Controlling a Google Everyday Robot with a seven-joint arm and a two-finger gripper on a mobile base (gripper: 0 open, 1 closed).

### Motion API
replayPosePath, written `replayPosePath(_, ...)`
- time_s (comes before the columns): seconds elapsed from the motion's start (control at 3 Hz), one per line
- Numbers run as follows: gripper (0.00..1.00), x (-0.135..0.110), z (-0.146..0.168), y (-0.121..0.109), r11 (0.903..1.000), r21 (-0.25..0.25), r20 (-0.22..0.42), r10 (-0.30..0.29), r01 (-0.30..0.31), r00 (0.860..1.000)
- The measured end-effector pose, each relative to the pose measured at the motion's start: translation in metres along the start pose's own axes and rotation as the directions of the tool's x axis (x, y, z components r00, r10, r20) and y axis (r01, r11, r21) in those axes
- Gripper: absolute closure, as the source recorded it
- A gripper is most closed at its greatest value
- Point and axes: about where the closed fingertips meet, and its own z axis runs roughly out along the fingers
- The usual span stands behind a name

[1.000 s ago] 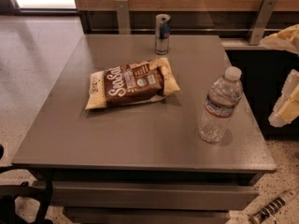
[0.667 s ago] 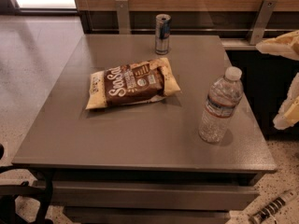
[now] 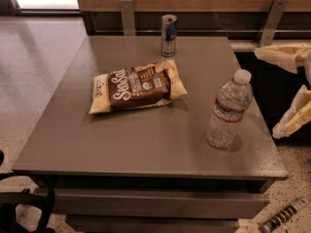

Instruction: Move water bottle near redbull can

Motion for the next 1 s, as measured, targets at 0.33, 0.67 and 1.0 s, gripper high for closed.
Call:
replayPosePath(0.33,0.0,0.0,0.012,0.002,0.9985,0.052,0.156,-0.022,0.014,0.988)
replayPosePath(0.67,0.0,0.003,0.024,0.0,0.9962,0.088,0.265,-0.027,0.004,0.964)
replayPosePath(1.0,0.0,0.008,0.033,-0.001,0.9969,0.076,0.319,-0.01,-0.016,0.948)
